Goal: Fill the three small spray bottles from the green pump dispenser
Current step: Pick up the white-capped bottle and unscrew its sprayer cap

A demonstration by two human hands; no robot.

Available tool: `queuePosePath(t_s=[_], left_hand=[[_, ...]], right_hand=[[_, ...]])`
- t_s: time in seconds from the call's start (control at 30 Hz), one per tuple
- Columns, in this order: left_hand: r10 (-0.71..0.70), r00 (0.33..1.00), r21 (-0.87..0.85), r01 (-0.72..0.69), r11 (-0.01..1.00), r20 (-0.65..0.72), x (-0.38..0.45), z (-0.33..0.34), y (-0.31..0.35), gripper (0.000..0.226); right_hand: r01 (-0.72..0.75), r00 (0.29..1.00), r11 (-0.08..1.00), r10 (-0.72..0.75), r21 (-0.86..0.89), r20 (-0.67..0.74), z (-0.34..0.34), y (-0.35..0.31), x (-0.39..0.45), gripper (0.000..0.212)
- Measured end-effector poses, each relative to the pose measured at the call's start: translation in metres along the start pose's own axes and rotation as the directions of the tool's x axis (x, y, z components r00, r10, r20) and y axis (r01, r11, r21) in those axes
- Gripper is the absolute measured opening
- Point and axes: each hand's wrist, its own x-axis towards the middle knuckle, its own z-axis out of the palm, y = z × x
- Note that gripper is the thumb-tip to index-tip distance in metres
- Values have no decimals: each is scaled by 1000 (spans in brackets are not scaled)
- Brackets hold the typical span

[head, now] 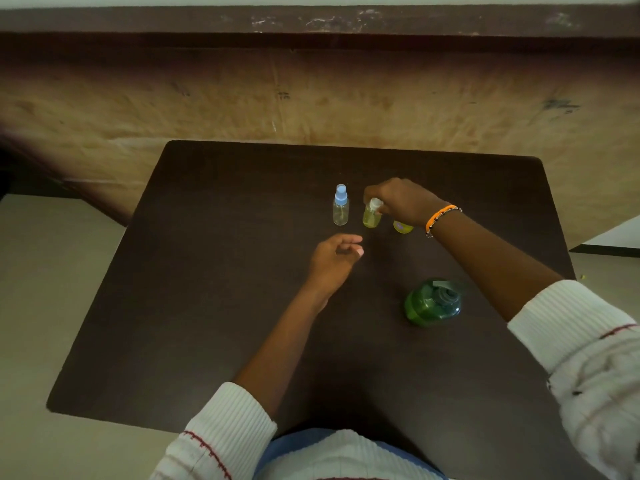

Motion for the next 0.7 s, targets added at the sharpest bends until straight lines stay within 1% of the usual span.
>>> queuePosePath(t_s=[0.13,0.2,0.27,0.33,0.37,0.43,0.5,0.57,0.6,0.67,0.7], left_hand=[[4,1000,30,-4,1000,-9,-2,-3,5,23],[72,997,64,-69,996,-38,-1,-4,13,30],[167,984,128,-158,979,-64,1,-5,22,42],[258,964,178,-244,953,-58,1,-5,33,53],[301,952,191,-286,939,-56,0,-4,39,54],[367,927,157,-352,923,-78,-7,-3,51,44],[398,910,79,-391,917,-117,-16,-2,62,34],[420,896,10,-423,906,-143,-26,-1,70,32],[436,886,-12,-443,896,-161,-31,0,73,33],[477,854,-16,-491,871,-208,-41,-1,80,36],[506,832,-1,-520,854,-229,-46,-3,84,37]], right_hand=[[-2,1000,998,2,61,-12,-6,-4,-6,27],[-5,999,991,12,135,-52,-17,-8,-13,26],[7,996,981,9,196,-84,-35,-15,-24,26],[28,993,968,1,250,-117,-55,-24,-39,28],[37,990,960,3,278,-142,-65,-30,-47,29],[57,980,948,7,314,-198,-84,-41,-65,29],[58,970,937,29,345,-241,-97,-53,-80,28],[33,938,915,111,402,-329,-101,-63,-93,29],[5,906,897,183,441,-382,-101,-68,-99,32],[-38,831,829,337,559,-443,-97,-80,-108,39],[-26,805,773,393,634,-445,-94,-86,-112,42]])
